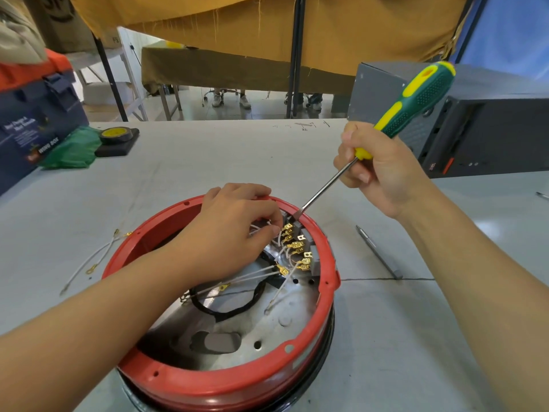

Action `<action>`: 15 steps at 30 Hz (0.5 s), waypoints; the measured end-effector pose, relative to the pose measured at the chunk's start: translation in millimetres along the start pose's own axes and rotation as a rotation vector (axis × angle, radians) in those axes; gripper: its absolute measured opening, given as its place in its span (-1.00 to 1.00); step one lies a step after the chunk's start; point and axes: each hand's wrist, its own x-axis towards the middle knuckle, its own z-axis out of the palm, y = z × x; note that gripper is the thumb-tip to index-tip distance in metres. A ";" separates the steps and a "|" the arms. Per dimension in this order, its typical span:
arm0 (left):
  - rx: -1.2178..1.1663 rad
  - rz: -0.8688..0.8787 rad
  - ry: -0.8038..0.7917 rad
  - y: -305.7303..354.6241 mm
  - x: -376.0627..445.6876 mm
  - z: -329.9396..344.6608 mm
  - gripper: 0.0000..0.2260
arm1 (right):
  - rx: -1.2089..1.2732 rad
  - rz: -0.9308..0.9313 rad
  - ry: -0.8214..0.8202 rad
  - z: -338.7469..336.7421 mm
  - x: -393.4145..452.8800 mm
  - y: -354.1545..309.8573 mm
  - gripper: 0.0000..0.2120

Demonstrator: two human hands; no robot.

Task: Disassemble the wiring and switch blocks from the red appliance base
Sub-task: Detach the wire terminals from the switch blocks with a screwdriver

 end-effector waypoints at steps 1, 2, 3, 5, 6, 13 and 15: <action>0.000 -0.001 -0.001 0.2 -0.1 -0.1 -0.87 | 0.029 0.016 0.021 -1.2 0.0 2.6 -0.76; 0.001 -0.001 -0.002 0.4 -0.1 -0.2 -0.87 | 0.048 0.029 0.037 -2.1 0.0 4.8 -0.77; 0.003 -0.002 -0.004 0.6 -0.2 -0.3 -0.87 | 0.060 0.037 0.047 -2.9 0.2 6.2 -0.78; 0.007 -0.006 -0.006 0.9 0.0 -0.5 -0.88 | 0.080 0.044 0.053 -4.0 0.6 8.1 -0.78; 0.008 -0.007 -0.006 0.8 0.1 -0.5 -0.88 | 0.088 0.048 0.053 -3.9 0.5 9.1 -0.78; 0.005 -0.010 -0.007 1.0 0.6 -0.5 -0.88 | 0.124 0.058 0.087 -2.8 -3.5 14.1 -0.77; 0.007 -0.011 -0.005 0.9 0.5 -0.3 -0.88 | 0.085 0.036 0.082 -1.6 -4.2 10.9 -0.77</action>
